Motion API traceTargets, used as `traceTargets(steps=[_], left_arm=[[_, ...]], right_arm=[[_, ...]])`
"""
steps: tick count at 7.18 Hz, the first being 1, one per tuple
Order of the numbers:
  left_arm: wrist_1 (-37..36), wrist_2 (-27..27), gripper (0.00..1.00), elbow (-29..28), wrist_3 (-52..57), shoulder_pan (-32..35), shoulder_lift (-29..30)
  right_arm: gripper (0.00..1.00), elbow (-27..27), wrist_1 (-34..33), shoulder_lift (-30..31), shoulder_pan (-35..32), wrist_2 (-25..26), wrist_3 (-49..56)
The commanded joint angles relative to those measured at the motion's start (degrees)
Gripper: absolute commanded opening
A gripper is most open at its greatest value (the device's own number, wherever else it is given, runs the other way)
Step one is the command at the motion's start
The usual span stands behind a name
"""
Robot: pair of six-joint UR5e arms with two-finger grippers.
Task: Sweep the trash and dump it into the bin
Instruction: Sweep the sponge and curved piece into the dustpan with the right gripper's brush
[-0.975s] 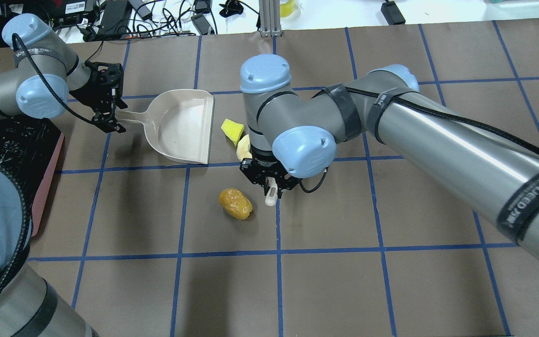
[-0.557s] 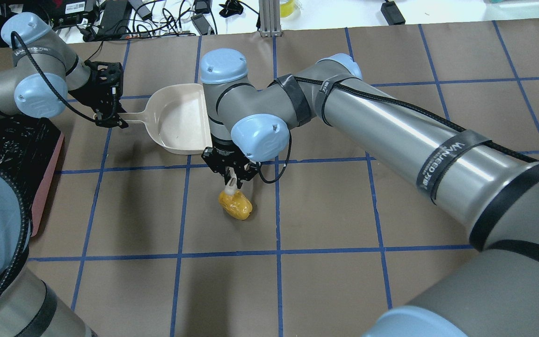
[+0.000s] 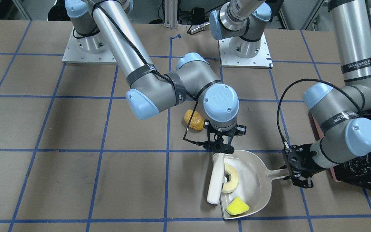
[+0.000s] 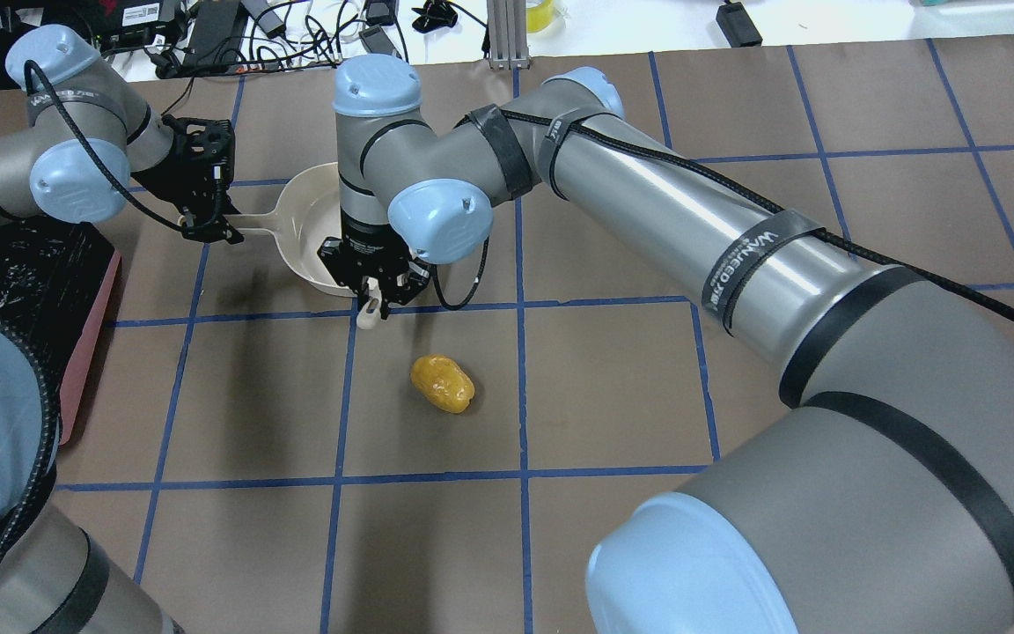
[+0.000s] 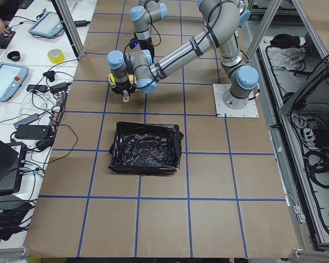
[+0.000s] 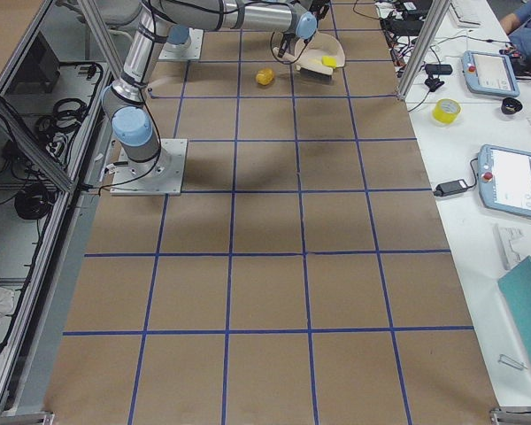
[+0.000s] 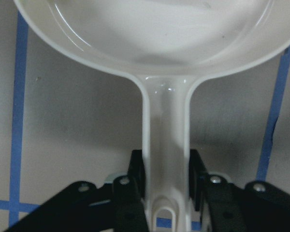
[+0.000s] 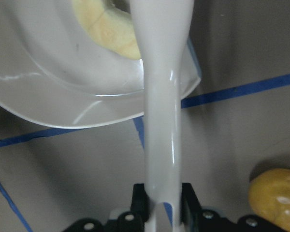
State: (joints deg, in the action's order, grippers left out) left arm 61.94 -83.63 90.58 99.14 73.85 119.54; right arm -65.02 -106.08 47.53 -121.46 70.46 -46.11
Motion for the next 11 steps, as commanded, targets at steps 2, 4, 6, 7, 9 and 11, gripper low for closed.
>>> traceTargets(steps=[2, 4, 6, 7, 9, 11], left_arm=[[-0.16, -1.18, 0.12, 0.12, 0.35, 0.94, -0.01], [0.02, -1.44, 0.08, 0.29, 1.92, 0.68, -1.23], [-0.15, -4.84, 0.08, 3.87, 4.64, -0.28, -3.08], [-0.07, -6.09, 0.08, 6.16, 5.53, -0.9, -4.74], [-0.07, -10.37, 0.05, 13.87, 5.19, -0.99, -12.01], [-3.74, -10.76, 0.05, 24.06, 5.1, -0.9, -19.14]], right_arm=[[0.0, 4.03, 1.13, -1.4, -1.67, -1.74, 1.19], [0.0, 3.24, 12.59, 3.85, -0.71, 5.52, 10.38], [0.0, 2.45, 19.22, 8.0, 0.08, 10.37, 11.48], [0.0, 0.62, 20.9, 10.45, 0.35, 10.66, 11.31], [0.0, -9.8, 21.53, 18.69, 1.84, 12.58, 11.22], [0.0, -22.11, 19.96, 27.57, 2.11, 12.68, 10.34]])
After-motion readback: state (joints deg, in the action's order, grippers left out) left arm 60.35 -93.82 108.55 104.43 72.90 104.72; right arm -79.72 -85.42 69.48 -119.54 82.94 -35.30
